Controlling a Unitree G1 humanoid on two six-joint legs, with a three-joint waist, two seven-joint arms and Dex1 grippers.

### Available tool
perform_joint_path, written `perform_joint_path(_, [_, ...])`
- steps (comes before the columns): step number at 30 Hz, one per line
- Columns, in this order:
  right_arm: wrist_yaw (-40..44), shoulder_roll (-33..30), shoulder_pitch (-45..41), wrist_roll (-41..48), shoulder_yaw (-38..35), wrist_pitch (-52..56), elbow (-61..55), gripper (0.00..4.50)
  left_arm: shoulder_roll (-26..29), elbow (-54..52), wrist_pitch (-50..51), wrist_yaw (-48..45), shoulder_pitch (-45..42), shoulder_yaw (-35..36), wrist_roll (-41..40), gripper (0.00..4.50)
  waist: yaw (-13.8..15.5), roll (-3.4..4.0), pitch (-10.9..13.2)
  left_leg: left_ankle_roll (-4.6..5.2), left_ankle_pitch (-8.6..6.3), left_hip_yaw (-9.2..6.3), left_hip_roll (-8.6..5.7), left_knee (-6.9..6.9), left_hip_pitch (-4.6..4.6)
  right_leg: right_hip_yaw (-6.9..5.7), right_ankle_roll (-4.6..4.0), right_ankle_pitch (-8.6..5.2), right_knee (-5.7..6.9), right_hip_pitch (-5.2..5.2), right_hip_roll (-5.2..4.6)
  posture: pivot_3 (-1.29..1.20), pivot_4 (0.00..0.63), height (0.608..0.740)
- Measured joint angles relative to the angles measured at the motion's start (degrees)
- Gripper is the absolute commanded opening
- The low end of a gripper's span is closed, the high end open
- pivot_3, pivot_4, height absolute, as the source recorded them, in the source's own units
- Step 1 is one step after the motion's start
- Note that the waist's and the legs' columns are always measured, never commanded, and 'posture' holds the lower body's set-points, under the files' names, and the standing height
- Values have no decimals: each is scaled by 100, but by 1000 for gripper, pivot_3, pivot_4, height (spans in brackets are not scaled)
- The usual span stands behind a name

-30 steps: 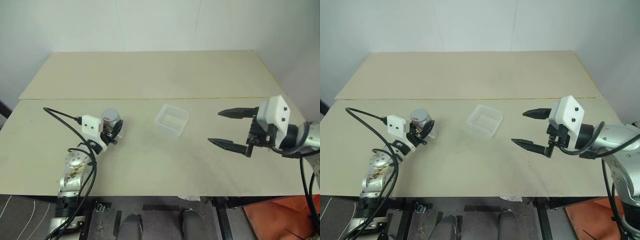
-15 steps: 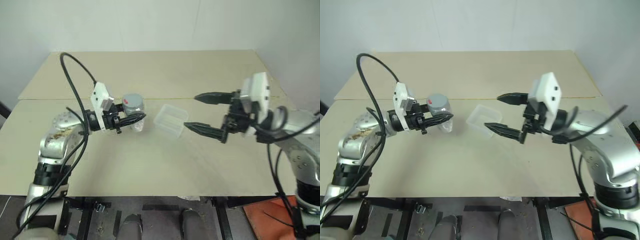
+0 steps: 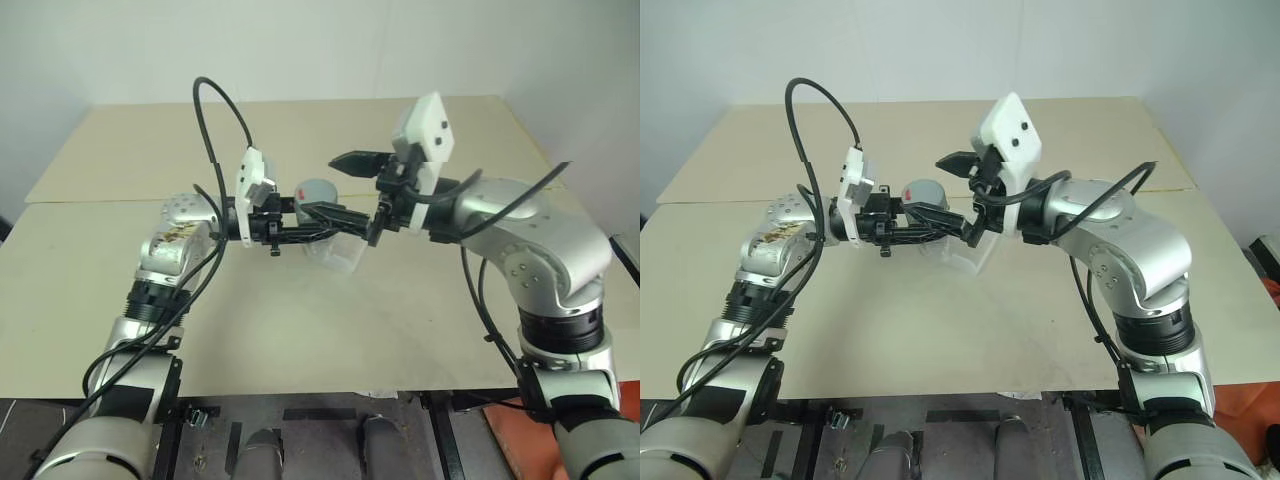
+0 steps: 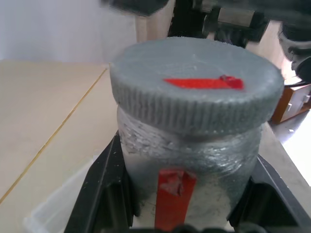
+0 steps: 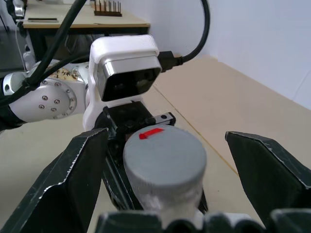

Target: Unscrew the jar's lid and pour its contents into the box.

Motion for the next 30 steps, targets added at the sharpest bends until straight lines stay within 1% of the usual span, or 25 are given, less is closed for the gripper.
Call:
perform_joint_path(9, [-57, 130, -2, -138, 65, 82, 57, 4500, -13, 81, -29, -140, -5, 1, 6, 1939, -2, 0, 0, 0, 0, -2, 0, 0, 0, 0, 0, 0, 3, -1, 0, 0, 150, 740])
perform_joint_path(12, [-54, 131, -1, -169, 65, 105, 103, 3961, -12, 80, -28, -146, -6, 3, 6, 1939, -2, 0, 0, 1, 0, -3, 0, 0, 0, 0, 0, 0, 3, -1, 0, 0, 150, 740])
perform_joint_path(15, [-25, 182, 3, -162, 90, 107, 101, 3007, -10, 80, -16, -137, -12, 26, 5, 1939, -14, 0, 0, 1, 0, -2, 0, 0, 0, 0, 0, 0, 3, -1, 0, 0, 150, 740])
perform_joint_path(16, [-15, 198, 3, -162, 91, 106, 111, 2762, -5, 80, -3, -139, -12, 36, 5, 1939, -14, 0, 0, 1, 0, -2, 0, 0, 1, 0, 0, 0, 3, -1, 0, 0, 150, 740])
perform_joint_path(20, [123, 227, 3, -163, 90, 10, 257, 2735, 22, 79, 69, -166, -12, 35, -1, 1939, -6, 0, 0, 1, 0, -3, -1, 0, 1, 0, 0, 0, 3, 0, 0, 0, 150, 740])
perform_joint_path(24, [700, 237, -3, -107, 75, -317, 629, 2735, 91, 79, 140, -405, -15, 34, -39, 1939, -12, 1, 0, 1, 0, -3, -1, 0, 1, 0, 0, 0, 1, -1, 0, 0, 150, 740])
perform_joint_path(26, [1386, 225, -82, -97, 104, -680, 1012, 2735, 183, 17, 162, -701, -15, 22, -103, 1939, -22, 1, 1, 1, 0, -2, -1, 0, 2, 0, 0, 0, 0, 0, 0, 0, 150, 740])
perform_joint_path(30, [2873, 213, -412, -91, 266, -1393, 1788, 2735, 522, -465, 466, -1284, -8, -57, -243, 1939, -86, 5, 3, 0, 0, -3, 1, -1, 1, 0, 1, 0, 3, 0, 2, 0, 150, 740])
